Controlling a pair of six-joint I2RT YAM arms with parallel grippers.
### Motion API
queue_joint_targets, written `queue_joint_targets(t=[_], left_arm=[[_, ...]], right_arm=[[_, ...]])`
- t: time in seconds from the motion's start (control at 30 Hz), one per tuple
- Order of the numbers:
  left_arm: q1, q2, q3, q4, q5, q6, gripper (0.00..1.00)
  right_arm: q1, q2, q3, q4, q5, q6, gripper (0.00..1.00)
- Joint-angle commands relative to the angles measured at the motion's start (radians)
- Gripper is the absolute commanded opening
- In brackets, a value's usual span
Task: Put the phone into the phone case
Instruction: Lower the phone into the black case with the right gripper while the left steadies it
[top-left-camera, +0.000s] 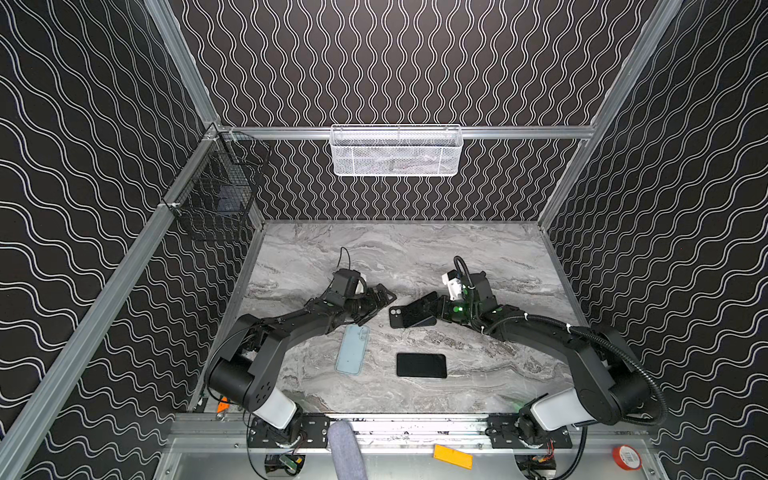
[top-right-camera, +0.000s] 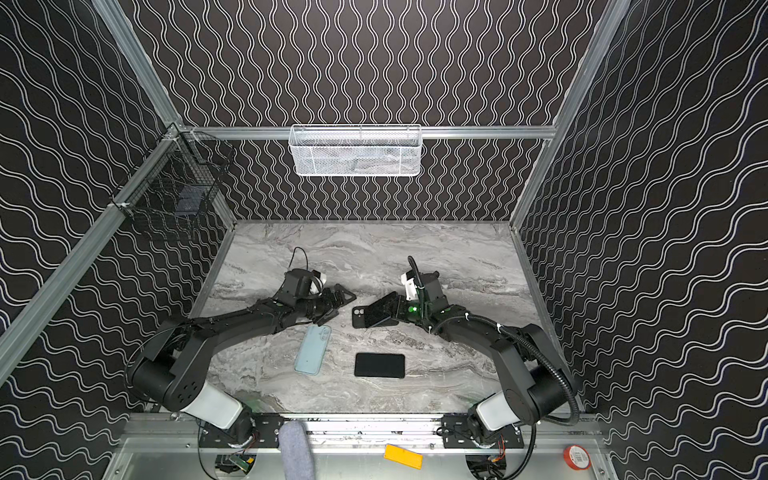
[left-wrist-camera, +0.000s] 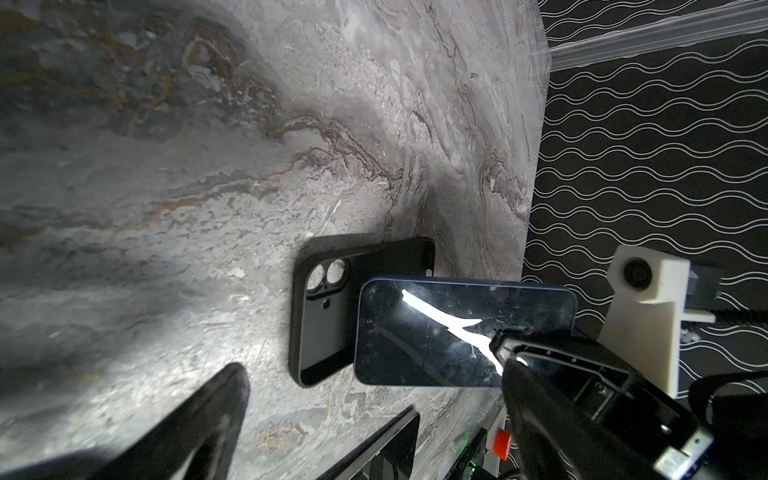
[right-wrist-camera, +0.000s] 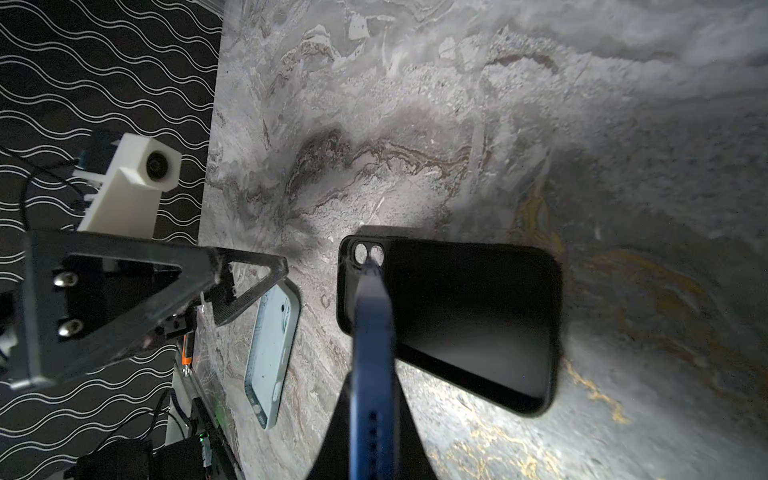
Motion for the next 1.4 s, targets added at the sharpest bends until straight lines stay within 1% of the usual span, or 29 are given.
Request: queue_joint_targets(t=[0.0, 0.23, 0.53, 0.67, 0.93, 1.1, 1.37], left_arm=[[-0.005, 0.006, -0.002, 0.044, -0.012, -0.015, 0.99], [-0.014, 0.016, 0.000, 0.047, -0.018, -0.023, 0.98], [-0.022, 0.032, 0.006, 0.054, -0.014, -0.020, 0.99], [-0.022, 0.040, 0.007, 0.055, -0.014, -0.019, 0.99], [-0.035, 0.057, 0.019, 0.074, -0.004, -0.024, 0.99], [-0.042, 0.062, 0.025, 0.068, -0.007, -0.023, 0.99], [-0.051, 0.061, 0.030, 0.066, -0.012, -0.023, 0.99]], right_arm=[[0.001, 0.002, -0.005, 0.085, 0.023, 0.027, 0.00], [0.001, 0.007, -0.025, 0.123, 0.060, 0.063, 0.00], [0.000, 0.030, -0.034, 0.139, 0.068, 0.055, 0.00], [0.000, 0.035, -0.037, 0.141, 0.070, 0.052, 0.08], [0.001, 0.015, -0.046, 0.131, 0.083, 0.027, 0.21], [0.000, 0.008, -0.048, 0.125, 0.094, 0.018, 0.23], [0.001, 0.009, -0.052, 0.129, 0.106, 0.004, 0.34]])
